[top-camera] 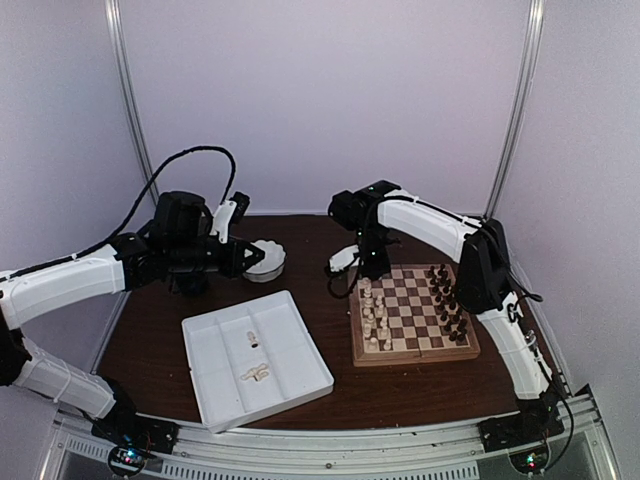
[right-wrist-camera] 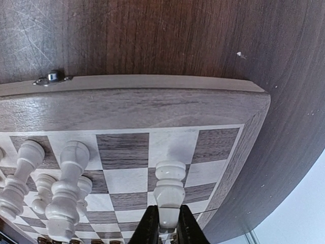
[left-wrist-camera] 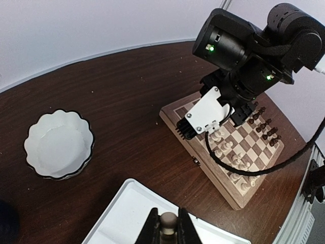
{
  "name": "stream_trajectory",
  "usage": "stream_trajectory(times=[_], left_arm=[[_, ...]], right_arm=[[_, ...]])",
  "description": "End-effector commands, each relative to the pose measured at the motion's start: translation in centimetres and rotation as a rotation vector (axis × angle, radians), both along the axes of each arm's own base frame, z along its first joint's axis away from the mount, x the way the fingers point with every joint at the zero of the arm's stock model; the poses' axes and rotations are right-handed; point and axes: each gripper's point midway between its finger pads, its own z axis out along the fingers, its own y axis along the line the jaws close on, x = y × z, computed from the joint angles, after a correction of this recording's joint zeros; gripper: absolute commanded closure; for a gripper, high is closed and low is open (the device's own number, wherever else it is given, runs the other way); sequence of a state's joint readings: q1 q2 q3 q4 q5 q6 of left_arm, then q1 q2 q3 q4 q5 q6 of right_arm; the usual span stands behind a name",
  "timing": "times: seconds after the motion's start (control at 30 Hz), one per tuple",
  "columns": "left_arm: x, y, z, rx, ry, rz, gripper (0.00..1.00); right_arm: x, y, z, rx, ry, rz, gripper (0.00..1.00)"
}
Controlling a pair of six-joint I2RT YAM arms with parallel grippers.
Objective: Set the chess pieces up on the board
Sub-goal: Place b1 in position.
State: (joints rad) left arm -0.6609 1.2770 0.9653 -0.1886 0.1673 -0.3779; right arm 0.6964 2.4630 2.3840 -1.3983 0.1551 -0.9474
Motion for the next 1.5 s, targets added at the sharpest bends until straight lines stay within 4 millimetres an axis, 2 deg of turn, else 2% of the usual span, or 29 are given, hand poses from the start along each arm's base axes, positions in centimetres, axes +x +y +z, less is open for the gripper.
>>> stream_trajectory(times=[0.0, 0.5, 0.63, 0.87, 1.03, 1.3, 1.47], left_arm=[[0.3, -0.3, 2.0, -0.049, -0.031, -0.009, 1.0], [0.5, -0.3, 1.8, -0.059, -0.016, -0.014, 1.0], [0.5, -0.4, 1.6, -0.062, -0.007, -0.02, 1.0], [0.6, -0.5, 1.4, -0.066, 0.003, -0.022, 1.0], [0.6, -0.6, 1.3, -0.068, 0.01, -0.026, 1.0], [0.7, -0.5, 1.3, -0.077, 0.019, -0.026, 1.0], [0.8, -0.5, 1.2, -0.084, 0.027, -0.027, 1.0]], right_arm=[[0.3, 0.5, -0.1, -0.001, -0.012, 0.012, 0.84], [0.3, 0.9, -0.7, 0.015, -0.001, 0.008, 0.8], [-0.1, 1.2, -0.5, 0.041, 0.016, 0.007, 0.86], [0.2, 2.3, -0.3, 0.098, 0.007, 0.002, 0.9], [0.5, 2.2, -0.6, 0.087, 0.001, 0.004, 0.9], [0.5, 1.9, -0.9, 0.066, 0.0, 0.004, 0.89], [0.5, 1.8, -0.7, 0.065, -0.003, 0.001, 0.84]])
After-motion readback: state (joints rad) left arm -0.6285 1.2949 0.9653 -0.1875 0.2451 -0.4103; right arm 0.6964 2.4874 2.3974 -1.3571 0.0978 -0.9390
